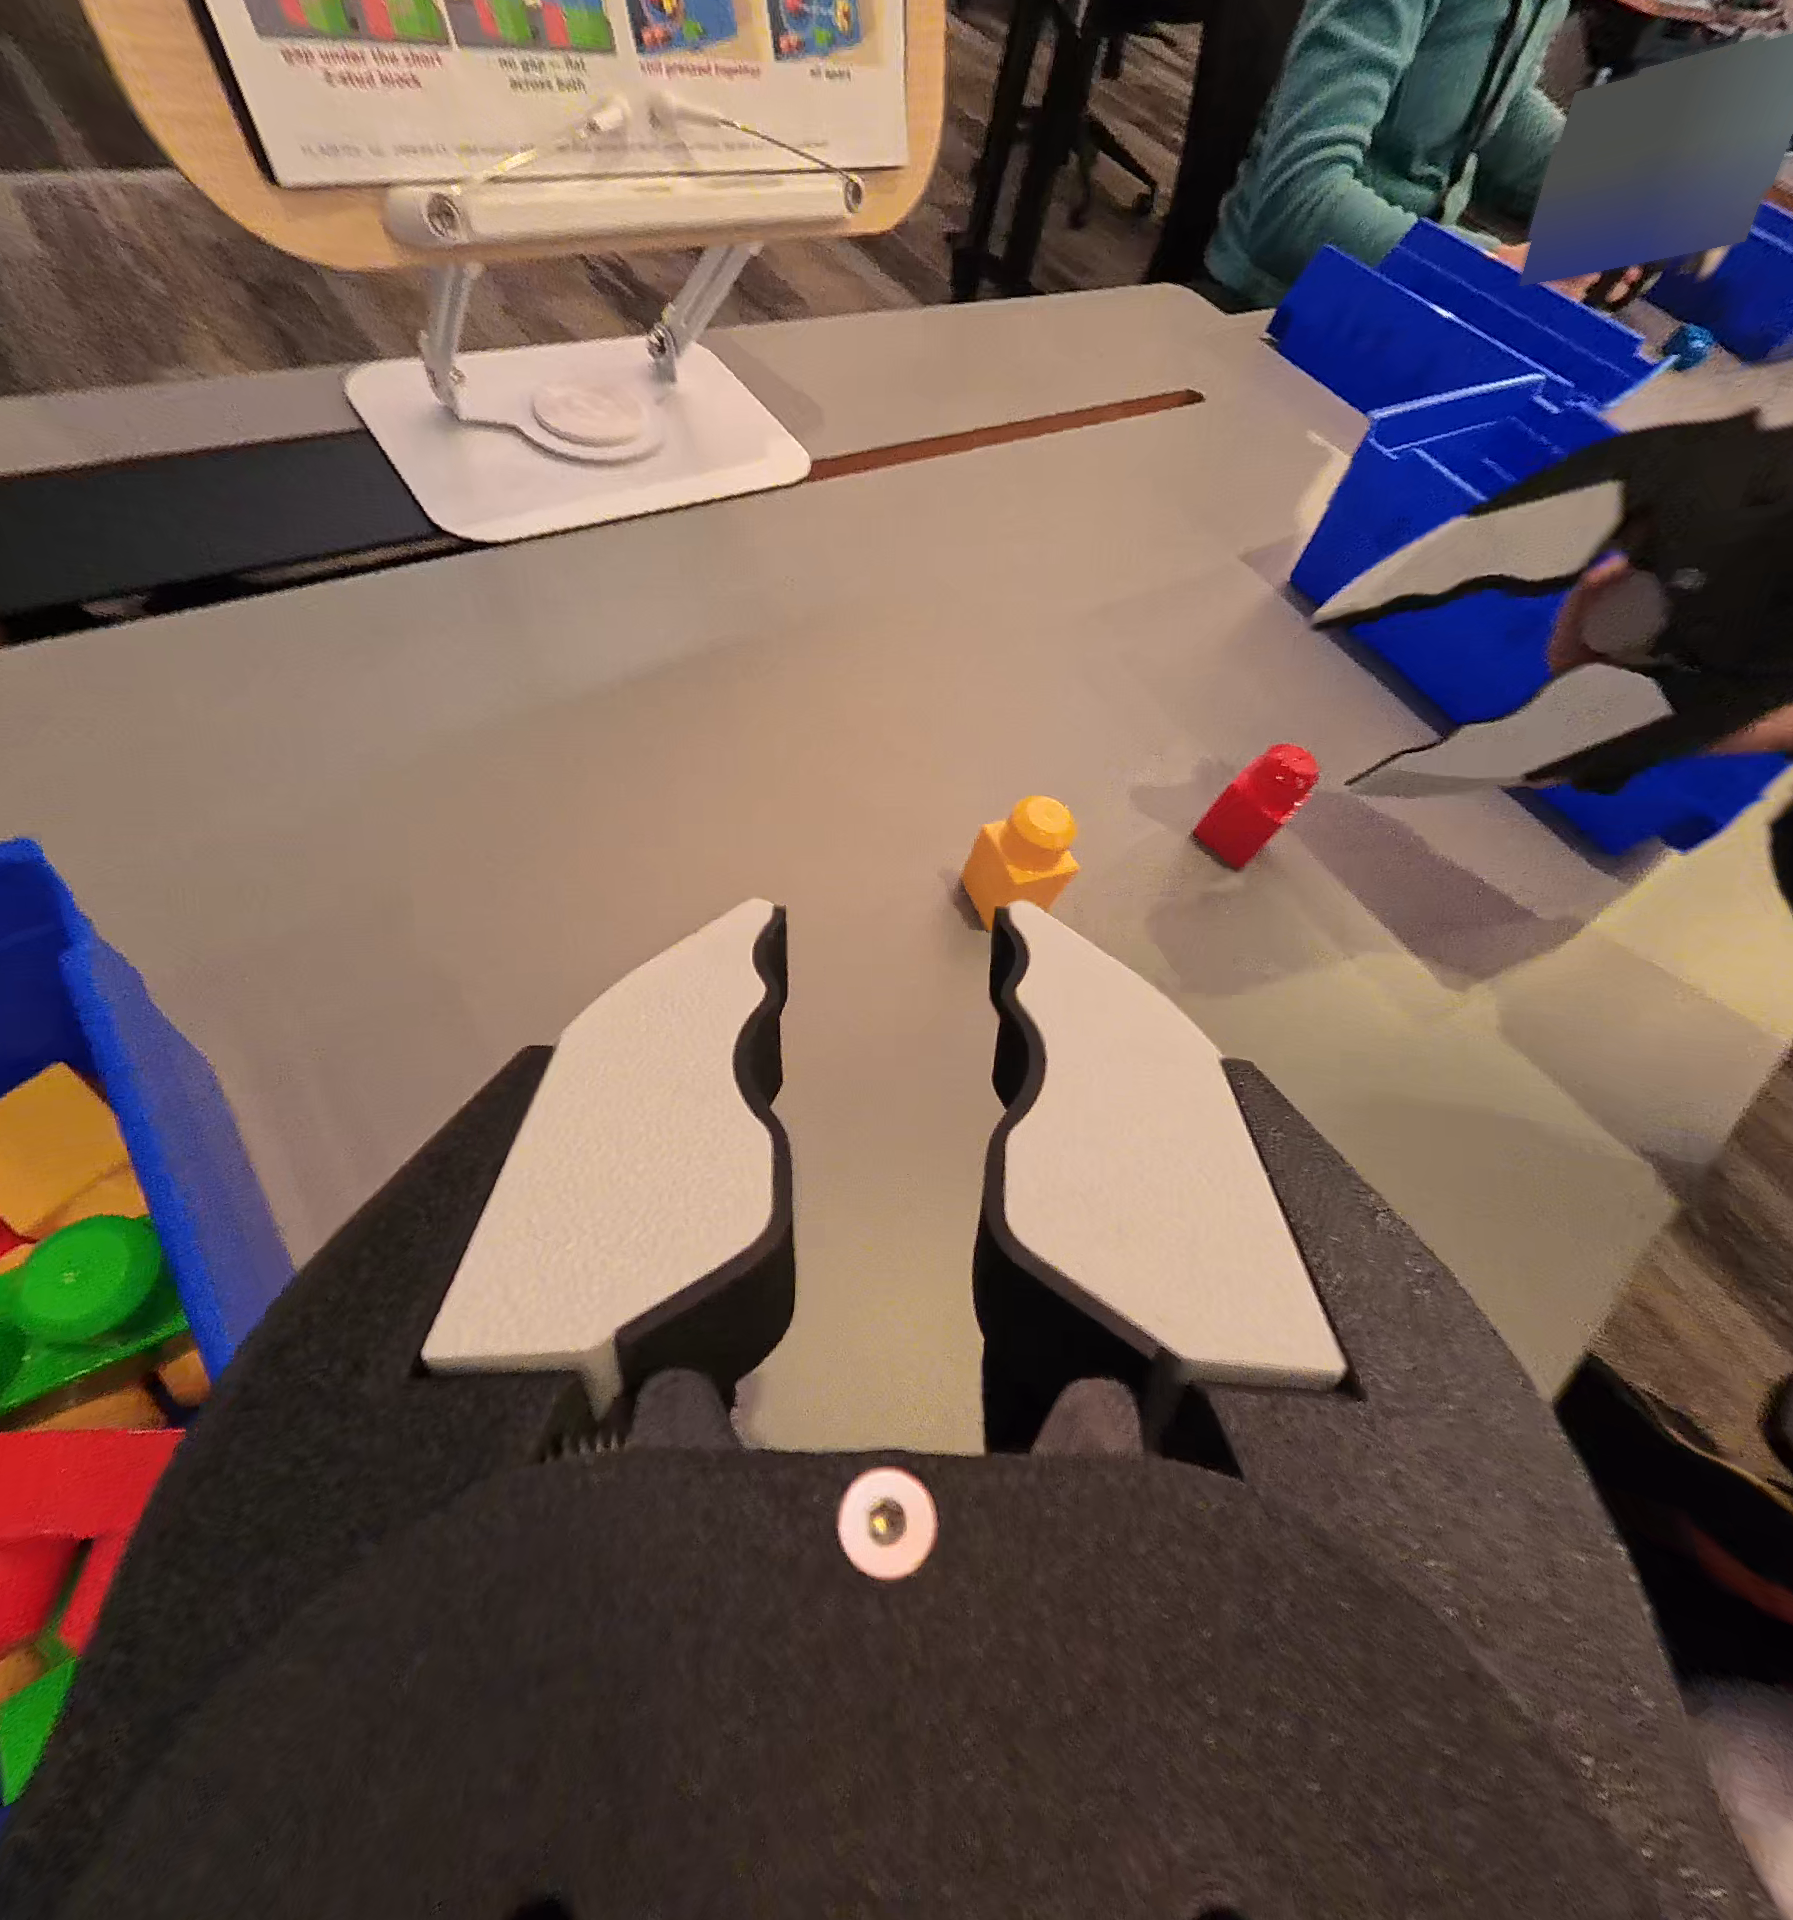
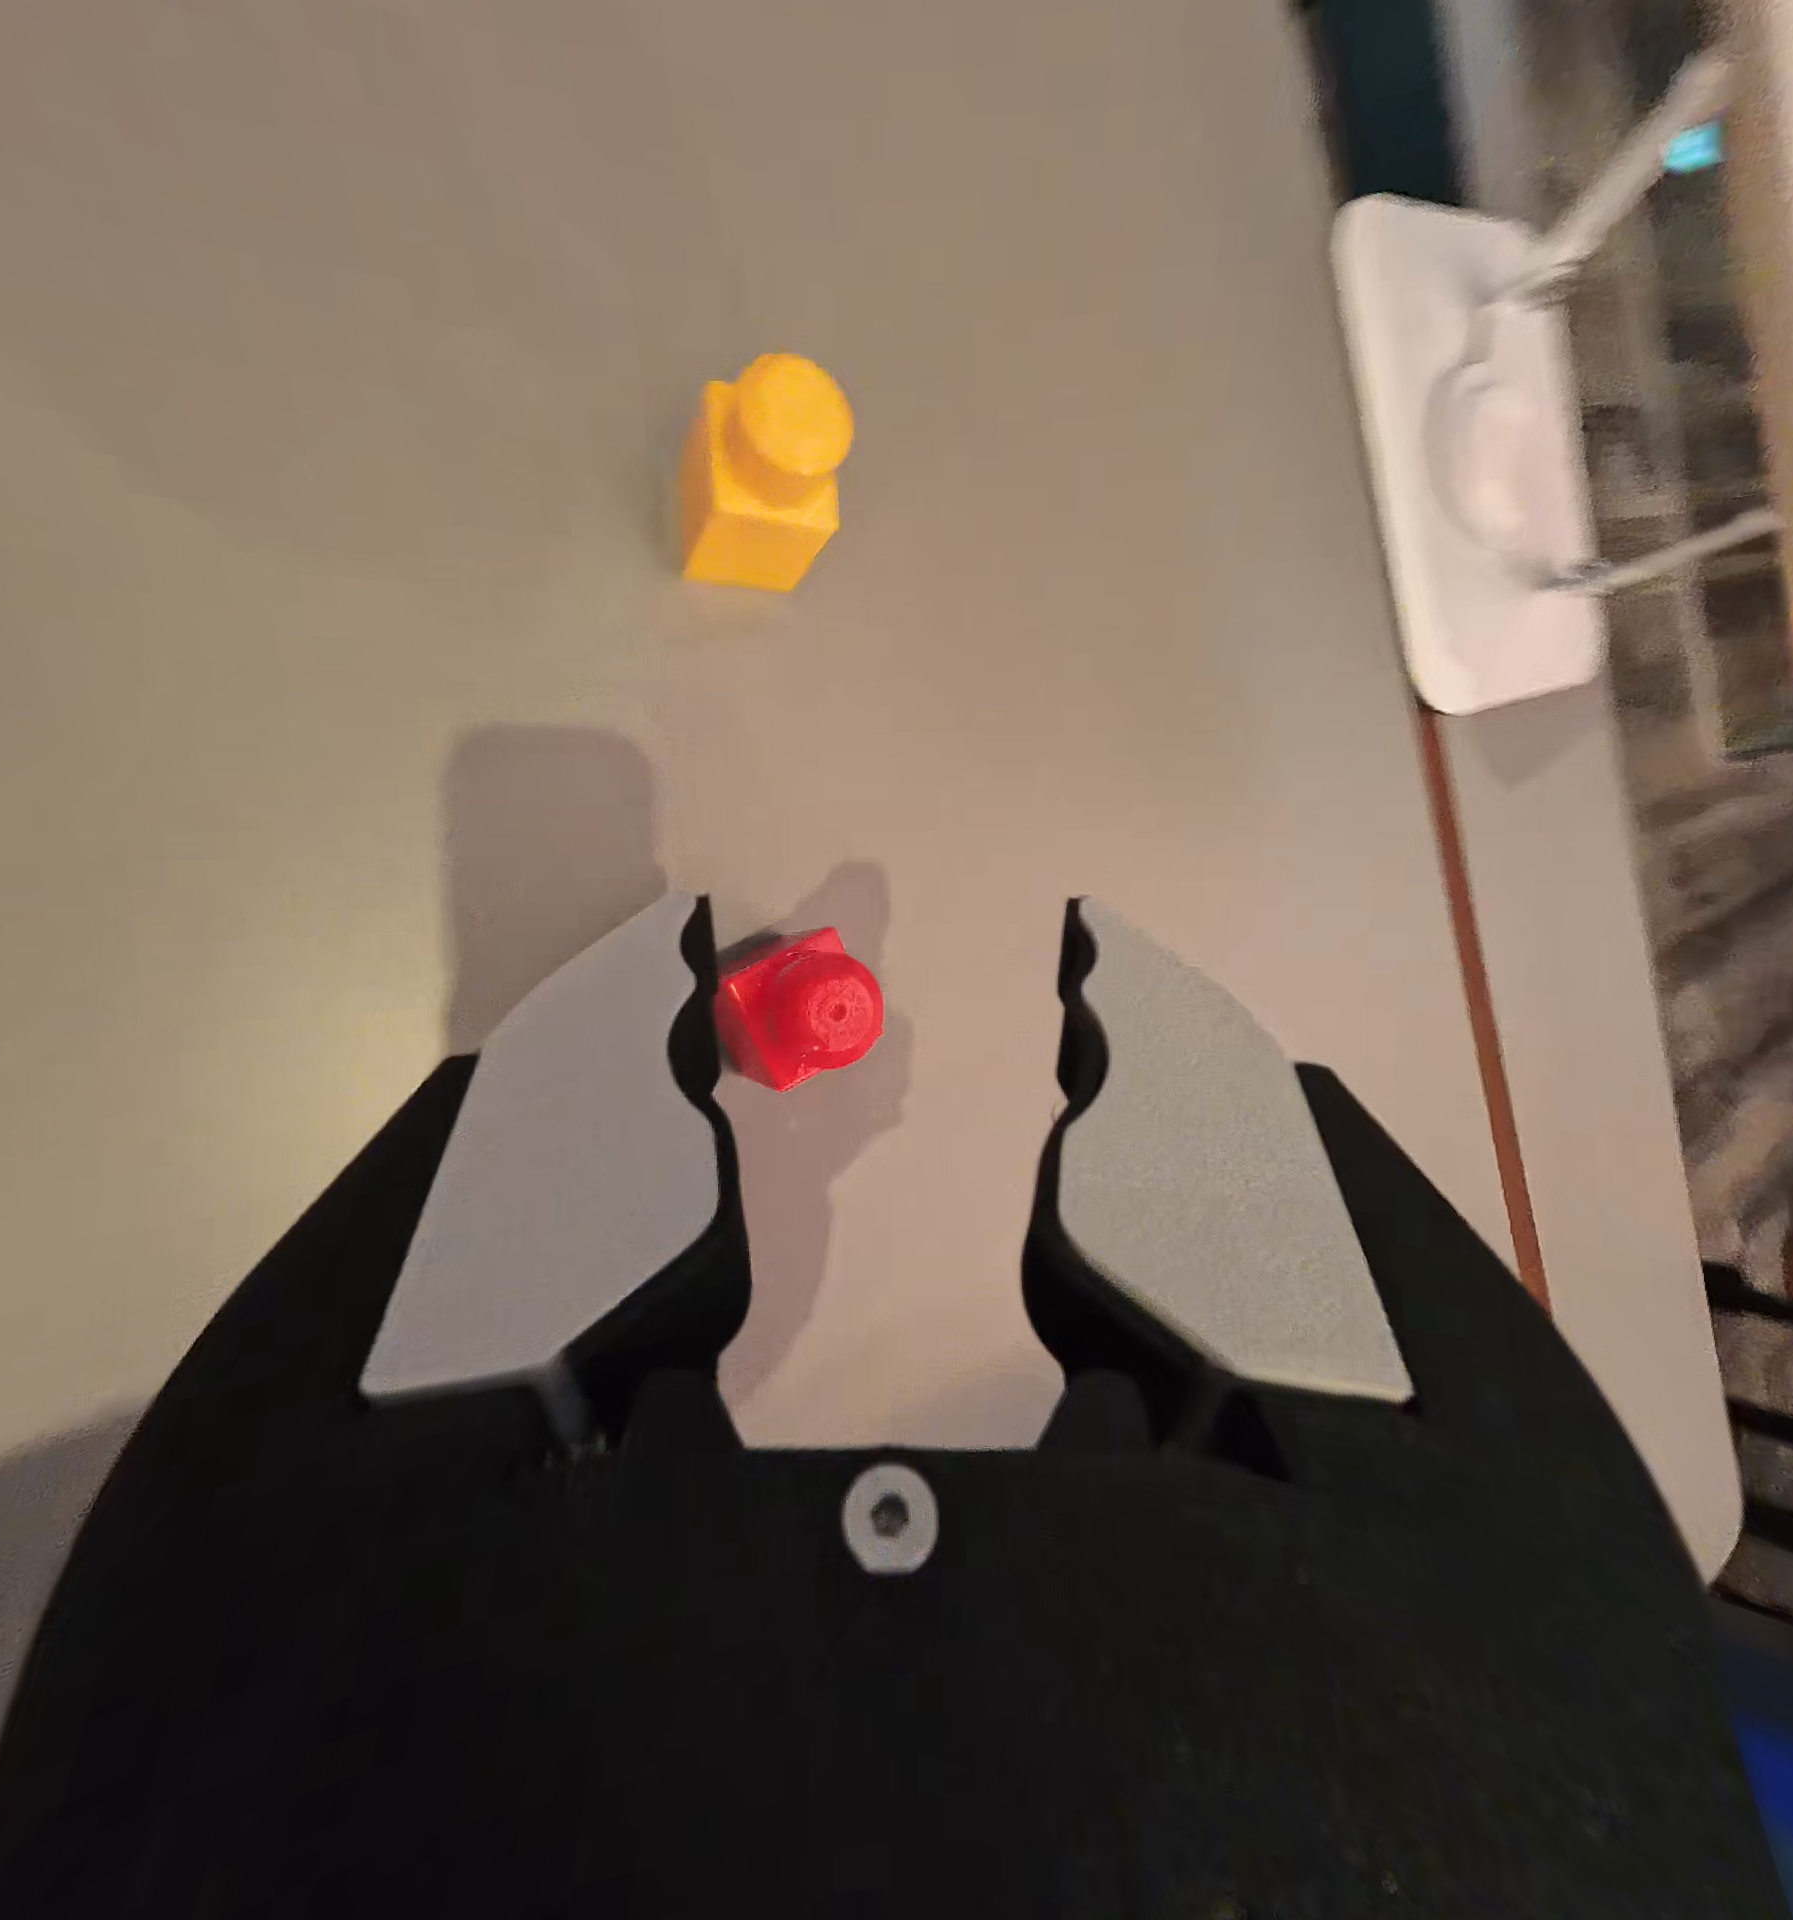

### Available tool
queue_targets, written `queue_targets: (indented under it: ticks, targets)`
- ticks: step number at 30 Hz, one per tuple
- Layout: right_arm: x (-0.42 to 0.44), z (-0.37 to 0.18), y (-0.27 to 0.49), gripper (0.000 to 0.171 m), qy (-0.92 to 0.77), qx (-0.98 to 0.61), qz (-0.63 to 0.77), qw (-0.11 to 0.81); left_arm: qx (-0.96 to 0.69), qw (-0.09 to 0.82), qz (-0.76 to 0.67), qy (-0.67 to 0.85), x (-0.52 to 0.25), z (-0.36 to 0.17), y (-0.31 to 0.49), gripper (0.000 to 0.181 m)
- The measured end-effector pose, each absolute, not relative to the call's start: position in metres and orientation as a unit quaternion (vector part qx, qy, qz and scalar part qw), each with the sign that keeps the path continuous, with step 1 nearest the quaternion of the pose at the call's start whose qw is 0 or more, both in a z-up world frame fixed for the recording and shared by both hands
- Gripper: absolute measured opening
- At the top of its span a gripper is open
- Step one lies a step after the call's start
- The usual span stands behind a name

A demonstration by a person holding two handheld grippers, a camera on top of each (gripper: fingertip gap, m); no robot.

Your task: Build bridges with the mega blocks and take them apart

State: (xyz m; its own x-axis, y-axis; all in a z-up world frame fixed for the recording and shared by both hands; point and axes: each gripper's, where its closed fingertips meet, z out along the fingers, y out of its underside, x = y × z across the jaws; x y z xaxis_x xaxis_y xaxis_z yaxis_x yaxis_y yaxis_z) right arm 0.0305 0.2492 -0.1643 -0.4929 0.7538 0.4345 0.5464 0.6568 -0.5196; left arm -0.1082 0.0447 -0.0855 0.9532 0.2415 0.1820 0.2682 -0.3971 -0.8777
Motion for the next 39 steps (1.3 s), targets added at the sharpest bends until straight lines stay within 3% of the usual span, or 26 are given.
queue_targets:
  ticks: [4,10,18,20,24,29,39]
  targets:
    - [0.045,-0.167,0.262,0.075,-0.741,-0.470,0.191,0.439,-0.828,0.536,0.058,-0.154,-0.108,-0.084,0.046,0.039]
    - [0.059,-0.183,0.267,0.060,-0.607,-0.602,0.199,0.480,-0.803,0.552,0.128,-0.183,-0.113,-0.082,0.043,0.039]
    - [0.054,-0.222,0.272,0.060,-0.566,-0.678,0.158,0.442,-0.799,0.548,0.144,-0.203,-0.109,-0.106,0.041,0.043]
    - [0.051,-0.227,0.269,0.045,-0.566,-0.685,0.174,0.425,-0.800,0.546,0.146,-0.203,-0.109,-0.108,0.040,0.043]
    - [0.049,-0.237,0.271,0.036,-0.566,-0.700,0.173,0.400,-0.800,0.547,0.144,-0.200,-0.109,-0.107,0.038,0.042]
    - [0.036,-0.237,0.262,0.036,-0.599,-0.670,0.210,0.386,-0.798,0.553,0.141,-0.195,-0.109,-0.105,0.034,0.041]
    - [-0.012,-0.236,0.216,0.036,-0.797,-0.405,0.330,0.304,-0.804,0.547,0.149,-0.176,-0.104,-0.106,0.026,0.039]
